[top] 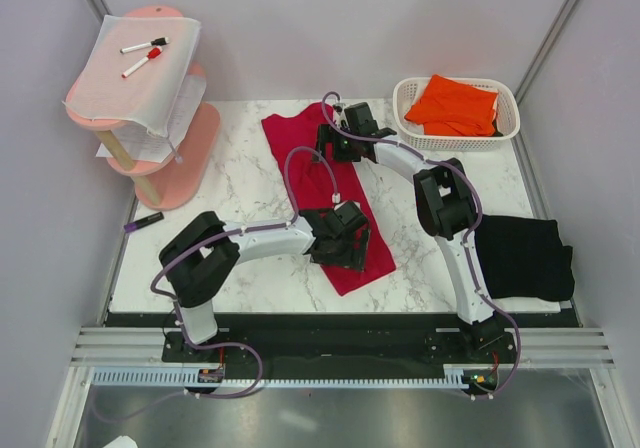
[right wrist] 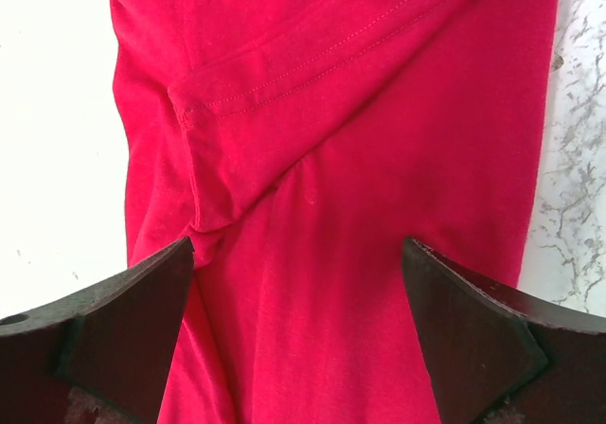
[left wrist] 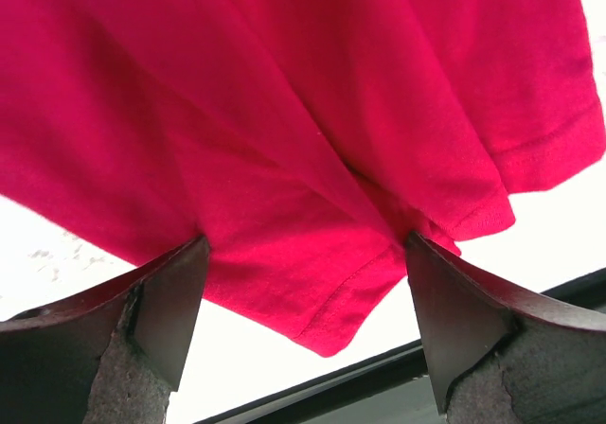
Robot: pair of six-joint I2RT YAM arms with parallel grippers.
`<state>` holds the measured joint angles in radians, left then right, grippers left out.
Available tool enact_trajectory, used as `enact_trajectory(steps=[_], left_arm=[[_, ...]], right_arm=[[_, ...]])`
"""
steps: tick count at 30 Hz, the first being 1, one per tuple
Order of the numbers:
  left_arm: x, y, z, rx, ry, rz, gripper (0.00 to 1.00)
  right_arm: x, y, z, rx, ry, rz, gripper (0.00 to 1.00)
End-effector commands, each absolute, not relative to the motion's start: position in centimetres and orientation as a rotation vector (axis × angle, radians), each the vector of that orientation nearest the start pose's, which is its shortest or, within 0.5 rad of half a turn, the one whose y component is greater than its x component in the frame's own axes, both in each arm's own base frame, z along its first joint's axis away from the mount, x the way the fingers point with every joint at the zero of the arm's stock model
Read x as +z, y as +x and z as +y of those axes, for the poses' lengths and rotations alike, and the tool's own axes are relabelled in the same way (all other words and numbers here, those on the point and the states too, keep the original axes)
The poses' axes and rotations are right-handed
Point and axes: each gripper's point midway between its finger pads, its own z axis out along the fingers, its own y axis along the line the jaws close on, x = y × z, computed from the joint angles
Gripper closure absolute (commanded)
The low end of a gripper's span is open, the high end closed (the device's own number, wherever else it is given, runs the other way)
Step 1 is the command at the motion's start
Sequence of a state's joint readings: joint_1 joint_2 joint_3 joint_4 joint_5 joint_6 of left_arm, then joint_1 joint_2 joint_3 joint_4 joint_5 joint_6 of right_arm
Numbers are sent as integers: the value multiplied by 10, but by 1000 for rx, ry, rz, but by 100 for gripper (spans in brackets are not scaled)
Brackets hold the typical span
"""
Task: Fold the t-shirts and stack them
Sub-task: Rotate the tshirt 90 degrees
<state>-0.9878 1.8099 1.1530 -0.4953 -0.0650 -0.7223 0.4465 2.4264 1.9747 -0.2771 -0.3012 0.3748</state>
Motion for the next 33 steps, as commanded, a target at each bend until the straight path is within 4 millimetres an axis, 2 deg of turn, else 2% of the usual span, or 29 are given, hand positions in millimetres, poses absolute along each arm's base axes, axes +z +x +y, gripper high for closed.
enact_trajectory(steps=[1, 5, 8, 15, 21, 24, 28, 29, 31, 33], left_arm=[[9, 179, -287, -186, 302, 2862, 8], [-3, 166, -257, -66, 298, 2899, 7], [-5, 157, -241, -26, 288, 2915, 7], [3, 138, -209, 58, 293, 2943, 8], [15, 130, -187, 114, 371, 2933, 8], [22, 137, -184, 135, 412, 2887, 9], [47, 153, -187, 118, 436, 2794, 8], [55, 158, -188, 108, 426, 2761, 7], [82, 169, -197, 17, 384, 2675, 5], [103, 176, -203, -48, 349, 2616, 3]], right_arm=[[22, 527, 306, 683, -181, 2434, 2], [22, 525, 287, 645, -142, 2453, 2], [23, 523, 275, 624, -117, 2464, 2], [18, 514, 258, 567, -87, 2496, 2], [23, 525, 258, 568, -78, 2469, 2], [30, 537, 263, 585, -83, 2438, 2], [50, 545, 268, 608, -95, 2396, 2], [63, 543, 269, 615, -102, 2377, 2], [81, 542, 269, 628, -116, 2339, 2], [113, 535, 268, 653, -130, 2278, 2]])
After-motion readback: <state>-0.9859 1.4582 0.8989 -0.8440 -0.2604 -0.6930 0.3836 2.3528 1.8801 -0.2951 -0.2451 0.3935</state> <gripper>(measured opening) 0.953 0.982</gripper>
